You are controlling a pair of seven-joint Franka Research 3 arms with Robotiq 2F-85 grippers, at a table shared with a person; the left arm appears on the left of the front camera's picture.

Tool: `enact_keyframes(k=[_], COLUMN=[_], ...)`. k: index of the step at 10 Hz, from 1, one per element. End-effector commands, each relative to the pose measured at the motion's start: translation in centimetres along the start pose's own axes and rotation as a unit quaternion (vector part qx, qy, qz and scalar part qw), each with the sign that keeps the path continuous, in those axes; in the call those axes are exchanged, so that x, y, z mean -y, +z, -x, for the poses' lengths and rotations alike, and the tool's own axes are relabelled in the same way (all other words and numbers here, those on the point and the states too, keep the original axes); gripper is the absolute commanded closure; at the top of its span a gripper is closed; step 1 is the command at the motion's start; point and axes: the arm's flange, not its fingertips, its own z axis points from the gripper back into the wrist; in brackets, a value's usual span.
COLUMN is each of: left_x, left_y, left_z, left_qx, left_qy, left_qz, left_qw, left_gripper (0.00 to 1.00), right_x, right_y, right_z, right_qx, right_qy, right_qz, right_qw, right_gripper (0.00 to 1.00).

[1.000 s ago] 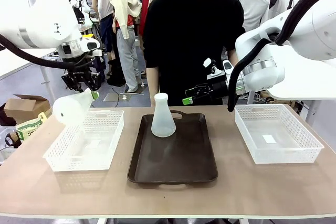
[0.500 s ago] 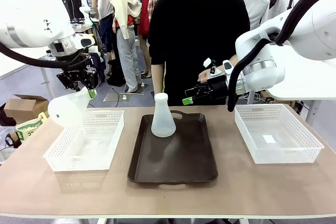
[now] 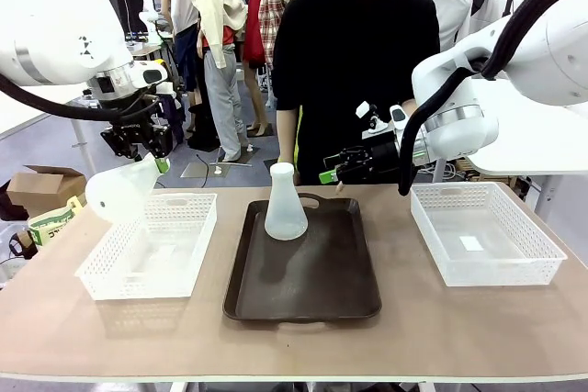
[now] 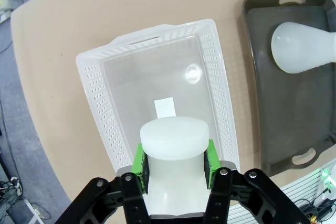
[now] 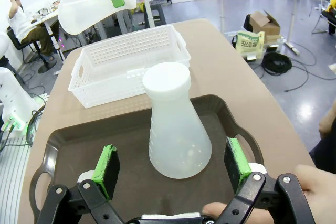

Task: Prepare the laboratory tools.
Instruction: Place the picked Big flask upright in the Handle tray as directed by the person.

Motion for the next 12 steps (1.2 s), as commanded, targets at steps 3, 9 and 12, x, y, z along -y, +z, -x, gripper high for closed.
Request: enact_keyframes(k=[3,9,12], left_x=[-0.1,-0.1,0.6], left_y=[0.3,0.3,1.0], left_z=[-0.2,-0.2,0.5], left_qx=[0.001,0.001,0.053], left_qy=[0.001,0.001,-0.085], left_qz=[0.000,0.000,0.081], left_qw=[1.000,1.000,0.992], left_gripper=[1.00,1.00,1.00], right_x=[0.2,0.2,0.2], right_y=[-0.2,-0.2,-0.2], right_z=[0.0,0.0,0.0], right_qx=[-0.001,-0.001,-0.001], right_qy=[0.003,0.003,0.003], right_qz=[0.000,0.000,0.000], right_qw=[1.000,1.000,1.000], right_gripper=[0.00,0.00,0.00])
